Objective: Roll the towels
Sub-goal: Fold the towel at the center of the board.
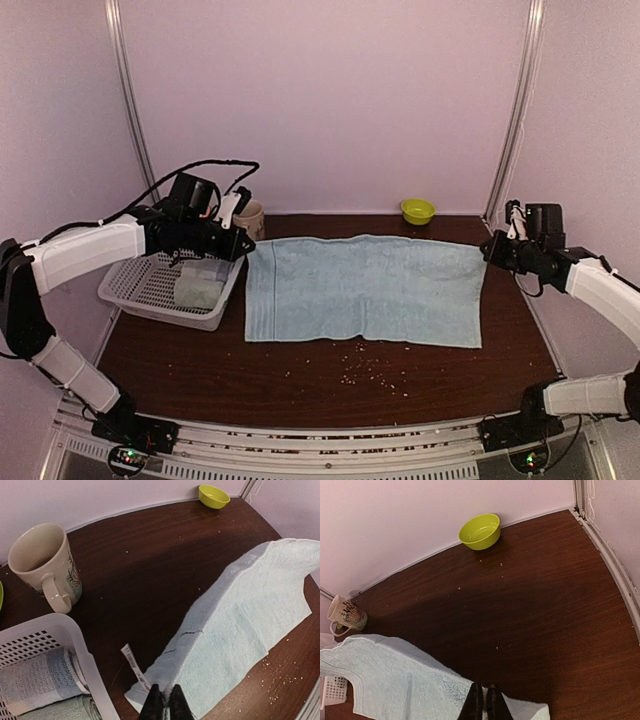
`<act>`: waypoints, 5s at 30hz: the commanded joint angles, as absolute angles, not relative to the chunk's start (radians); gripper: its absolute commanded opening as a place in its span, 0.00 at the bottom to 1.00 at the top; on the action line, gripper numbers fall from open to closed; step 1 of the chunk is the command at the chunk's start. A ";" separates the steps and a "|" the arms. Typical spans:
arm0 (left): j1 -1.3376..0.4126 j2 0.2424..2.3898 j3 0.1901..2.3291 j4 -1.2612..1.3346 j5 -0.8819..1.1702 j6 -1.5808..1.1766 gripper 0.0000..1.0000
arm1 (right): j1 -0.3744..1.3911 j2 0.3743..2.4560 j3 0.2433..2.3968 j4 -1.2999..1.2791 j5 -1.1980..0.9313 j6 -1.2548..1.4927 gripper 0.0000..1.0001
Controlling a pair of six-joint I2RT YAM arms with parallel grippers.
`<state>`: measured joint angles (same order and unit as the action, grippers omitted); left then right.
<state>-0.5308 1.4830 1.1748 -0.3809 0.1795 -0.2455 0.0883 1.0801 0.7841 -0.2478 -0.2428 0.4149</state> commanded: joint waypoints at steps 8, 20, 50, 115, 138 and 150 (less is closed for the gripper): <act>-0.514 1.575 1.161 -0.212 0.140 -0.278 0.00 | 0.077 1.223 0.803 -0.154 -0.133 0.423 0.00; -0.485 1.615 1.228 -0.162 0.106 -0.235 0.00 | 0.072 1.272 0.851 0.030 -0.112 0.410 0.00; -0.454 1.647 1.089 -0.105 0.258 -0.280 0.00 | 0.077 1.291 0.754 -0.058 -0.140 0.374 0.00; -0.544 1.569 0.929 -0.320 0.241 -0.290 0.10 | 0.114 1.080 0.460 -0.254 -0.214 0.485 0.39; -0.609 1.719 1.224 -0.451 0.249 -0.379 0.43 | 0.027 1.350 0.737 -0.290 -0.184 0.607 0.48; -0.675 1.885 1.273 -0.440 0.276 -0.353 0.48 | -0.008 1.578 0.857 -0.304 -0.277 0.604 0.38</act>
